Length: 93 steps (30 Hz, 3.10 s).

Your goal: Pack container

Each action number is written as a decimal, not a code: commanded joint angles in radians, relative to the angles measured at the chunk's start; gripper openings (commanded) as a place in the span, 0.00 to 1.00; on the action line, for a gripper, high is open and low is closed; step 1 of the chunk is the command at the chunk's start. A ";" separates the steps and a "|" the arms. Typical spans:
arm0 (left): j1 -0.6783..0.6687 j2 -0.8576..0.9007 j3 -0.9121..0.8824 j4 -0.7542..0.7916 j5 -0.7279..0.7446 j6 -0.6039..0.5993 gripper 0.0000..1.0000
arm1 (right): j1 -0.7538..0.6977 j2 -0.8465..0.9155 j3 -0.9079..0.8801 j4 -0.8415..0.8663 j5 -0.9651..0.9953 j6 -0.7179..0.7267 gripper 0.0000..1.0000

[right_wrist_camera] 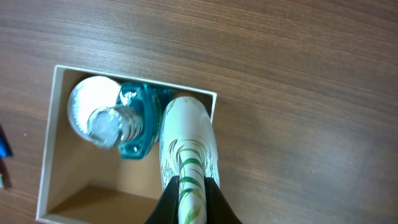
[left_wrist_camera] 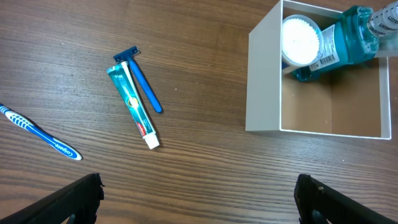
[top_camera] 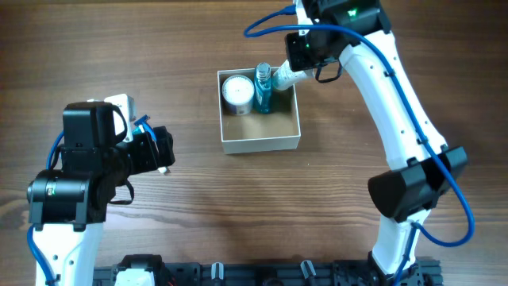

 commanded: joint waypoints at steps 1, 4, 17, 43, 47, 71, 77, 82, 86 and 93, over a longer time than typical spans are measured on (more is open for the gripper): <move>0.006 0.000 0.020 -0.003 0.016 -0.010 1.00 | 0.002 0.030 0.031 0.023 0.009 0.013 0.10; 0.006 0.000 0.020 -0.005 0.016 -0.010 1.00 | 0.002 0.039 0.031 0.035 -0.013 0.014 0.25; 0.006 0.000 0.020 -0.008 0.016 -0.010 1.00 | 0.002 0.039 0.031 0.063 -0.061 0.013 0.96; 0.006 0.000 0.020 0.000 0.016 -0.047 1.00 | -0.416 -0.605 -0.258 -0.298 -0.078 0.153 1.00; 0.006 0.000 0.020 0.005 0.016 -0.047 1.00 | -0.416 -0.860 -0.666 -0.159 -0.090 0.187 1.00; 0.210 0.719 0.021 0.174 -0.069 -0.351 1.00 | -0.415 -0.842 -1.261 0.190 -0.099 0.194 1.00; 0.210 0.840 0.021 0.150 -0.048 -0.351 0.96 | -0.415 -0.842 -1.261 0.190 -0.099 0.193 1.00; 0.210 0.845 0.011 0.119 -0.056 -0.356 0.93 | -0.415 -0.842 -1.261 0.190 -0.099 0.194 1.00; 0.210 0.845 -0.030 0.132 -0.101 -0.380 0.94 | -0.415 -0.842 -1.261 0.190 -0.099 0.193 1.00; 0.210 0.845 -0.067 0.185 -0.101 -0.380 0.92 | -0.415 -0.842 -1.261 0.189 -0.099 0.194 1.00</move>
